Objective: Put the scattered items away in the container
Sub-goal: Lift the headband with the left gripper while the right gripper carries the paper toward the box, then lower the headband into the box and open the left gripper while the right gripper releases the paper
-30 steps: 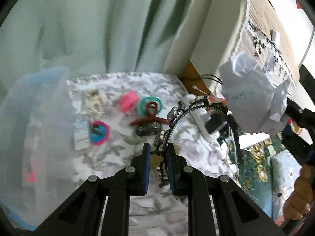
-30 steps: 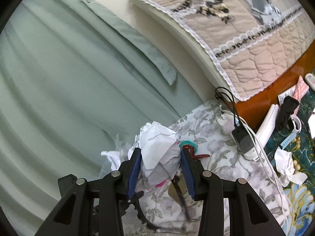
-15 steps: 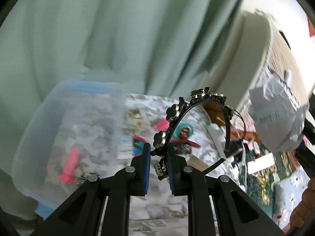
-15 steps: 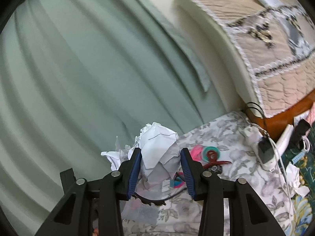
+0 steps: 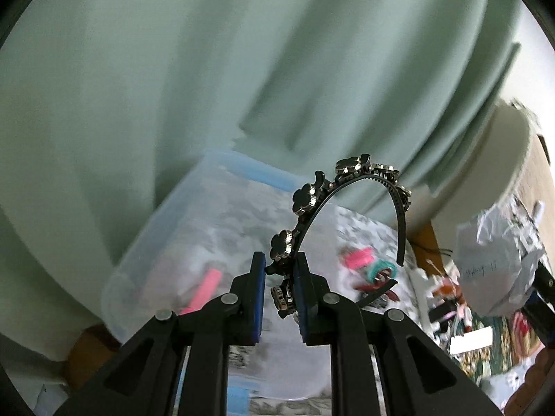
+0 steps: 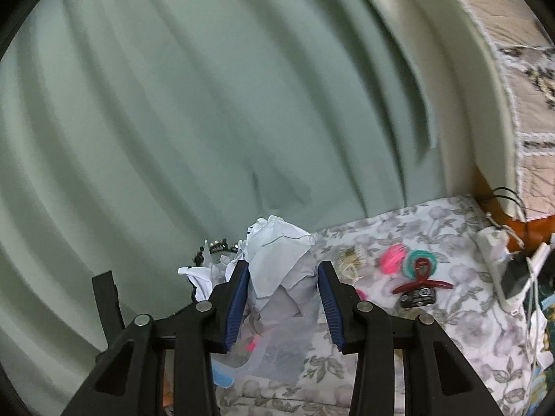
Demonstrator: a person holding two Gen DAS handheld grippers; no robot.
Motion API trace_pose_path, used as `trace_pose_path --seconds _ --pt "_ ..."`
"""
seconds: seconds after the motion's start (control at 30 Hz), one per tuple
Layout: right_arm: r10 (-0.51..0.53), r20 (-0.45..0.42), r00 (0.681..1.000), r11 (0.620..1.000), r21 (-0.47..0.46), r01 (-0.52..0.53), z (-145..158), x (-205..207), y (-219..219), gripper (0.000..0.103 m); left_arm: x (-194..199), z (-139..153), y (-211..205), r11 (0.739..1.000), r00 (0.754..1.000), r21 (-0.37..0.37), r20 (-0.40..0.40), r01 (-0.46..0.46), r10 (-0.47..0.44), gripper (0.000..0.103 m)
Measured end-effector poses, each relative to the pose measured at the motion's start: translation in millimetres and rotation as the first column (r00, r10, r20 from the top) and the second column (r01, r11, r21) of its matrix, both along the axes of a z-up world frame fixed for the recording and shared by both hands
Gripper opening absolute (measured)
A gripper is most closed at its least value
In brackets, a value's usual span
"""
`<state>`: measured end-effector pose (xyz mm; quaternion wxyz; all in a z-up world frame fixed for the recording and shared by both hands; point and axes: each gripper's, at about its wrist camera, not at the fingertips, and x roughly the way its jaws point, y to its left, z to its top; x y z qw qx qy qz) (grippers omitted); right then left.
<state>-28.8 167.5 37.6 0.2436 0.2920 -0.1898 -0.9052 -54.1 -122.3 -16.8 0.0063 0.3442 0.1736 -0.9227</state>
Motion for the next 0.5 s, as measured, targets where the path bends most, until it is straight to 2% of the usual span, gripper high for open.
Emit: trace_pose_path --seconds 0.3,0.5 --pt "0.115 0.048 0.992 0.991 0.07 -0.118 -19 -21 -58 0.043 -1 -15 -44 0.995 0.995 0.026 0.03 -0.093 0.092 0.016" --pt "0.171 0.09 0.981 0.978 0.101 -0.18 -33 -36 -91 0.043 -5 -27 -61 0.992 0.991 0.036 0.061 -0.123 0.121 0.016"
